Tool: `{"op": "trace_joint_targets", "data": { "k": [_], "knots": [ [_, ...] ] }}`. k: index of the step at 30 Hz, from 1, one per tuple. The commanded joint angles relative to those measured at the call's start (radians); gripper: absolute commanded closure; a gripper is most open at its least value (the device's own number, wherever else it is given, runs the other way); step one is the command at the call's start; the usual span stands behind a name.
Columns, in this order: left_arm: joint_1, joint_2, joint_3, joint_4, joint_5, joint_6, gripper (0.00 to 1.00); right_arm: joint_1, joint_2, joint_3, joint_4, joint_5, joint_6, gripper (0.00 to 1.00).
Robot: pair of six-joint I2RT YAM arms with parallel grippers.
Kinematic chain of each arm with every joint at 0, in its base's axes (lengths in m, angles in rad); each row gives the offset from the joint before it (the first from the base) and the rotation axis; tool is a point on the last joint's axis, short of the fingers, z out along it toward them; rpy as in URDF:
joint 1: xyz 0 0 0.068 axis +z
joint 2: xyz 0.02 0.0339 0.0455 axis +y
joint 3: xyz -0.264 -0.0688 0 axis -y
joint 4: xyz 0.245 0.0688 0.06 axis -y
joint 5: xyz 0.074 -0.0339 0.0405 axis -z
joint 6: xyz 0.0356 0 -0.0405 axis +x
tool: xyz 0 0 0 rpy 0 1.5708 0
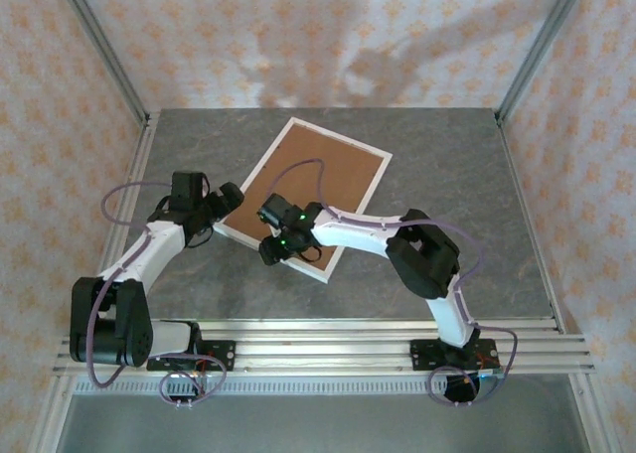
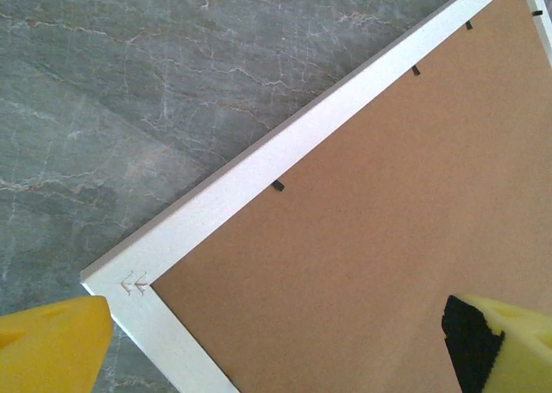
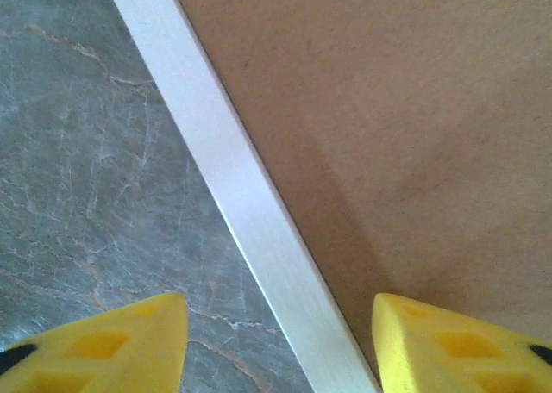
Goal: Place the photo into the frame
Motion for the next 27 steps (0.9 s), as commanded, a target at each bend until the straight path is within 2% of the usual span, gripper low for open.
{"op": "trace_joint_targets", "data": {
  "k": [1,5,9,11,13,16,21,27],
  "knots": [
    [0.000,-0.035,0.009,-0.043,0.005,-0.002,0.00,-0.081,-0.077,-0.009,-0.008,0.010,0.017,0.39],
    [-0.050,-0.076,-0.038,-0.030,-0.015,-0.060,0.00,-0.205,-0.139,-0.030,-0.079,0.086,-0.067,0.34],
    [-0.201,-0.124,-0.082,-0.029,-0.152,-0.146,0.00,-0.371,-0.138,-0.004,-0.131,0.153,-0.136,0.27],
    [-0.264,-0.146,-0.113,0.008,-0.199,-0.207,0.00,-0.458,-0.120,0.035,-0.159,0.154,-0.151,0.26],
    [-0.315,-0.161,-0.162,0.083,-0.239,-0.284,0.00,-0.539,-0.087,0.086,-0.169,0.136,-0.178,0.15],
    [-0.385,-0.168,-0.212,0.159,-0.303,-0.353,0.00,-0.626,0.007,0.212,-0.221,0.144,-0.198,0.13],
    [-0.443,-0.136,-0.218,0.202,-0.350,-0.396,0.00,-0.730,0.170,0.439,-0.294,0.134,-0.140,0.13],
    [-0.459,-0.066,-0.234,0.260,-0.353,-0.429,0.00,-0.776,0.342,0.661,-0.377,0.079,-0.053,0.15]
  ]
}}
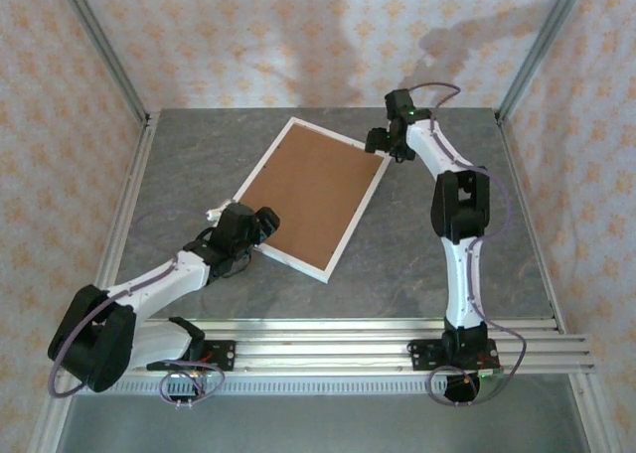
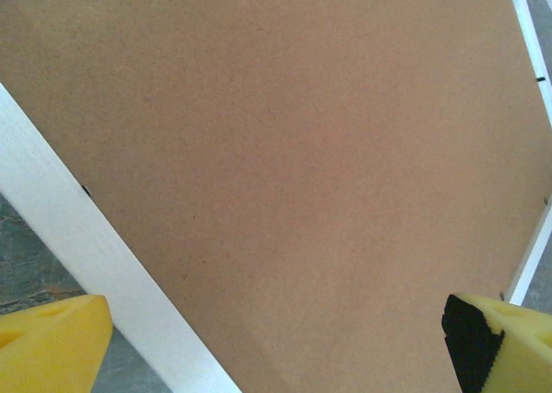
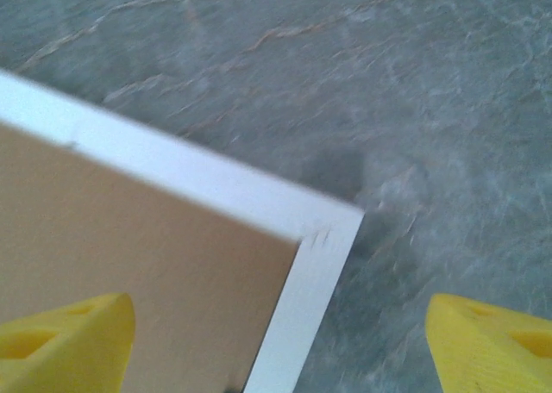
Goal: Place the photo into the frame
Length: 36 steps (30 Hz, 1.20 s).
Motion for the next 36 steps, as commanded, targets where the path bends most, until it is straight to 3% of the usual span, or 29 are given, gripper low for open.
{"op": "trace_joint_targets", "data": {
  "k": [1,8,11,14,19,26,30,36],
  "knots": [
    [-0.014,0.026,-0.019,0.066,-0.064,-0.048,0.00,0.001,0.051,0.075,-0.095,-0.027,0.071,0.16],
    [-0.014,0.073,-0.026,0.089,-0.095,-0.042,0.00,-0.002,0.081,0.042,-0.053,0.032,0.173,0.24],
    [-0.013,0.107,-0.017,0.087,-0.117,-0.032,0.00,-0.003,0.084,0.013,-0.041,0.044,0.202,0.33],
    [-0.011,0.145,0.000,0.099,-0.146,-0.010,0.00,-0.002,0.044,-0.075,0.002,0.066,0.229,0.48],
    [0.022,0.229,0.041,0.162,-0.138,0.031,0.00,-0.002,-0.093,-0.305,0.105,0.085,0.270,0.58],
    [0.109,0.323,0.134,0.228,-0.048,0.109,0.00,0.004,-0.406,-0.736,0.220,0.095,0.352,0.56],
    [0.144,0.382,0.196,0.222,-0.007,0.162,0.00,0.005,-0.593,-0.935,0.281,0.074,0.357,0.47],
    [0.212,0.404,0.262,0.131,0.069,0.258,0.00,-0.017,-0.633,-0.846,0.177,0.109,0.027,0.28]
  ]
}}
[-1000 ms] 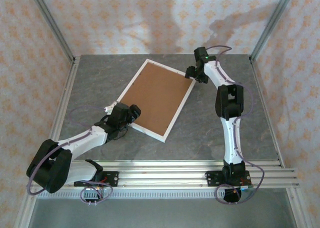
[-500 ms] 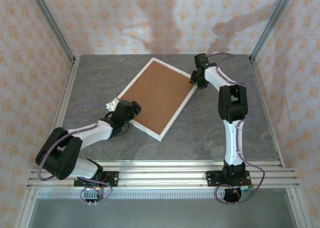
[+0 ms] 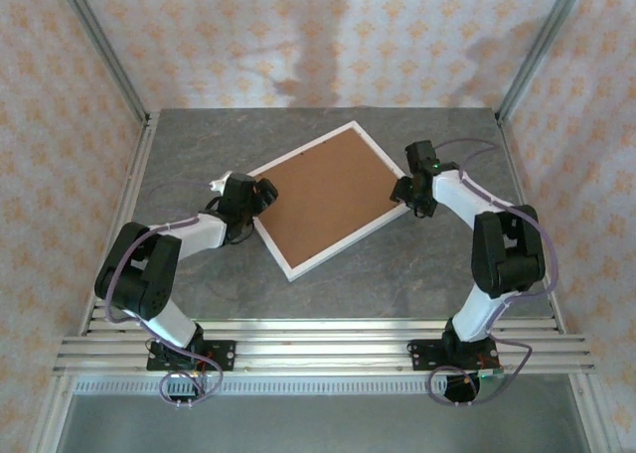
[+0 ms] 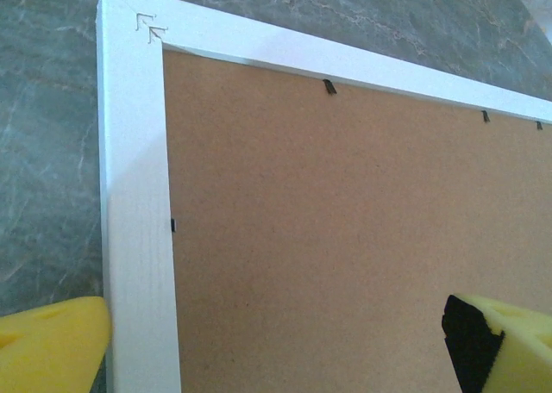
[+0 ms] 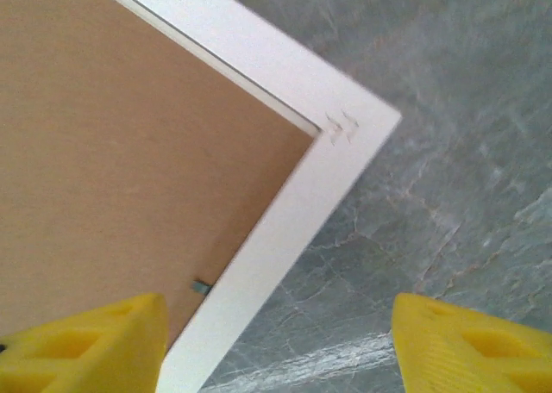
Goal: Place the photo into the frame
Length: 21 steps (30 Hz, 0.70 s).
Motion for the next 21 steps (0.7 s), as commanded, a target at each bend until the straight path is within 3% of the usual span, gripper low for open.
{"op": "trace_joint_targets", "data": {
  "k": [1,4,8,11,16,21],
  "knots": [
    [0.041,-0.014,0.045,-0.107,0.050,0.106,0.00,-0.015,0.019,0.105,-0.064,0.034,-0.237,0.27],
    [0.051,-0.060,0.087,-0.239,0.045,0.195,0.00,-0.026,0.109,0.216,-0.136,0.006,-0.404,0.25],
    [0.052,-0.112,0.098,-0.353,0.035,0.239,0.00,-0.061,0.212,0.309,-0.149,-0.122,-0.516,0.28],
    [0.056,-0.148,0.055,-0.343,0.044,0.229,0.00,-0.081,0.286,0.386,-0.170,-0.187,-0.589,0.31],
    [0.057,-0.134,0.010,-0.278,0.109,0.197,0.00,-0.097,0.408,0.517,-0.232,-0.162,-0.666,0.38],
    [0.057,-0.097,-0.009,-0.207,0.129,0.181,0.00,-0.097,0.456,0.538,-0.219,-0.129,-0.679,0.42]
  ]
}}
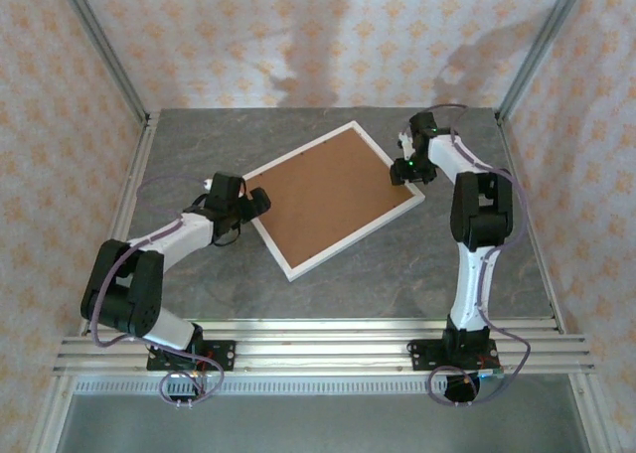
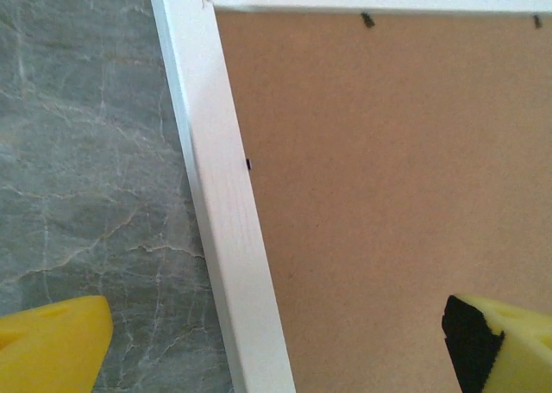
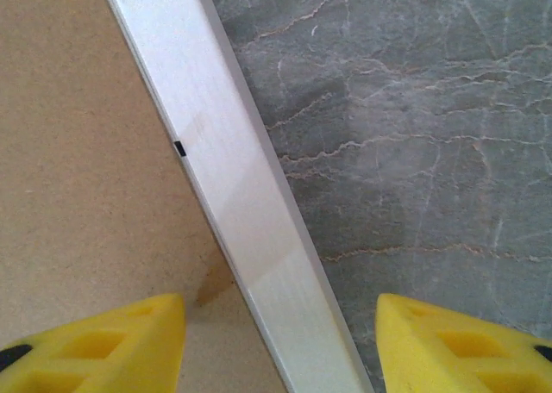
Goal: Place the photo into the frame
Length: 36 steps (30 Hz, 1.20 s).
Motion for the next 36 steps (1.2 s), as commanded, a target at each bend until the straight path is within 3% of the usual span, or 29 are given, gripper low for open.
{"op": "trace_joint_targets", "data": {
  "k": [1,5,10,14,19,23,27,31,36],
  "knots": [
    [0.005,0.030,-0.020,0.062,0.022,-0.005,0.00,-0.002,0.017,0.020,-0.030,0.010,-0.042,0.44],
    [0.007,0.072,-0.006,0.080,0.035,-0.001,0.00,-0.002,0.000,-0.035,0.002,-0.012,-0.014,0.56],
    [0.007,0.124,0.027,0.093,0.056,0.004,0.00,-0.002,-0.056,-0.127,0.057,0.002,0.000,0.57],
    [0.008,0.131,0.045,0.094,0.067,-0.004,0.00,-0.001,-0.059,-0.128,0.078,0.110,-0.007,0.48],
    [0.007,0.091,0.030,0.056,0.058,0.008,0.00,-0.008,-0.020,-0.022,0.026,0.211,-0.040,0.44],
    [0.008,0.042,0.006,0.020,0.044,0.030,0.00,-0.017,0.054,0.035,-0.039,0.180,-0.066,0.47],
    [0.014,0.018,0.000,0.002,0.029,0.052,0.00,-0.017,0.066,-0.002,-0.023,0.140,-0.055,0.58],
    [0.030,0.028,0.019,-0.007,0.029,0.064,0.00,-0.017,0.031,-0.073,0.001,0.069,-0.031,0.67],
    [0.056,0.046,0.031,0.005,0.040,0.057,0.00,-0.018,-0.052,-0.195,0.011,-0.018,0.058,0.71]
  ]
}}
